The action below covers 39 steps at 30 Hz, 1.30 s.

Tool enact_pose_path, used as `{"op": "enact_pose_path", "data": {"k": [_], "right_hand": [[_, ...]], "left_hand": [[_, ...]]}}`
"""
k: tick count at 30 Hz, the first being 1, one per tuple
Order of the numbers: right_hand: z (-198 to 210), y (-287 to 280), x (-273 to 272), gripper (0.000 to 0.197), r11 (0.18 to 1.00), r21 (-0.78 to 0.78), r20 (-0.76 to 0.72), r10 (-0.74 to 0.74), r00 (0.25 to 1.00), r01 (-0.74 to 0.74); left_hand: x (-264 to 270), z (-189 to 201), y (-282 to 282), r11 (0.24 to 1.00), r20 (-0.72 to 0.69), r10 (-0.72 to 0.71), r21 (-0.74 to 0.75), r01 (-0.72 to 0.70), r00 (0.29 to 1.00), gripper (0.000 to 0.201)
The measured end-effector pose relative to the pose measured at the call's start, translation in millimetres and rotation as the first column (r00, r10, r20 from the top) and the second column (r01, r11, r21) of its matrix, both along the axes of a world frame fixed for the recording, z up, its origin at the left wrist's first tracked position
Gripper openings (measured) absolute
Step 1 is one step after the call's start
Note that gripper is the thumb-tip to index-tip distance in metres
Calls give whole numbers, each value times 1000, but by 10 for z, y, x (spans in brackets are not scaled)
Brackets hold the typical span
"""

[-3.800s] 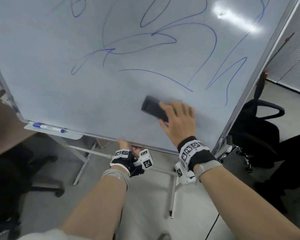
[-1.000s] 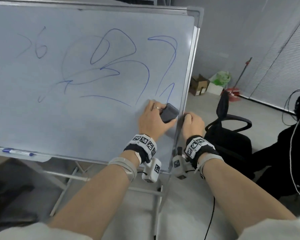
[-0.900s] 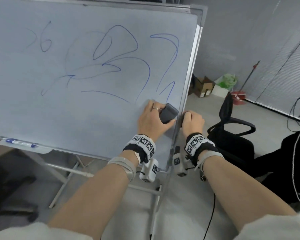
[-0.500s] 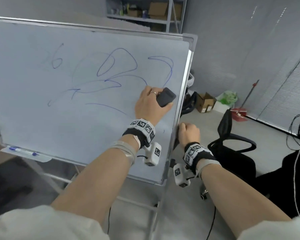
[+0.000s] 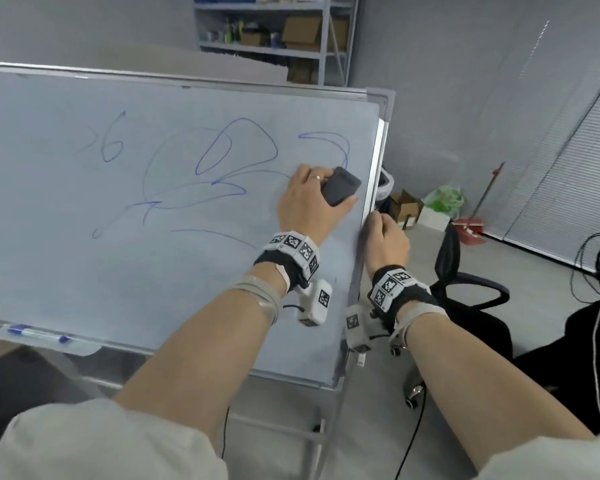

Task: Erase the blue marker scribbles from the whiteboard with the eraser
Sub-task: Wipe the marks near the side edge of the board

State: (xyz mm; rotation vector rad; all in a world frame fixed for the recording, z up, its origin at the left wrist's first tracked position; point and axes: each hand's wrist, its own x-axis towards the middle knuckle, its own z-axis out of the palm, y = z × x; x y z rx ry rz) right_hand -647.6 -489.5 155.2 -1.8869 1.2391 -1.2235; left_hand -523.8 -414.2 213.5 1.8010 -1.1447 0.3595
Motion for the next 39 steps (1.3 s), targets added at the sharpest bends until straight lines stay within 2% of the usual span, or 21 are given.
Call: {"op": "enact_pose_path", "data": {"k": [3,7,9,11,17,20,22,27,33,39], "right_hand": [[85,22,-63,48,1000,13,-16,-27,1000,27],[236,28,-109,61,996,26,-66,-82,994,84],[309,2,-52,59,997,22,-5,-68,998,68],[373,-39,21,54,999,16,69,-47,997,46],[367,-78,-18,51,999,-3,19,-42,999,42],[400,-80,-90,56,999,0,-10,-40,999,40],[408,-48,-103,56,999,-4,-40,-43,998,43],[369,41,-54,53,997,-13,-89,-73,993,72],[277,79,-30,46,996,-42,-108,-85,991,80],[162,42,-20,38,1000,-15,-67,-1,998,0]], "left_hand": [[24,247,-97,999,17,-18,-31,18,1000,50],[-50,27,-69,998,20,-34,-50,35,999,50],[-99,-128,-18,997,48,-80,-10,80,996,50],[-60,-113,-12,996,46,-90,1,90,995,51],[193,640,-117,998,93,-23,-63,29,995,52],[271,831,-169,996,56,4,-87,0,998,51],[271,781,-144,993,13,36,-110,-34,999,51],[270,287,4,991,-90,35,-127,-46,995,52],[398,639,-74,973,-244,46,-207,-99,969,48],[479,322,17,961,-317,68,-235,-148,946,52]]}}
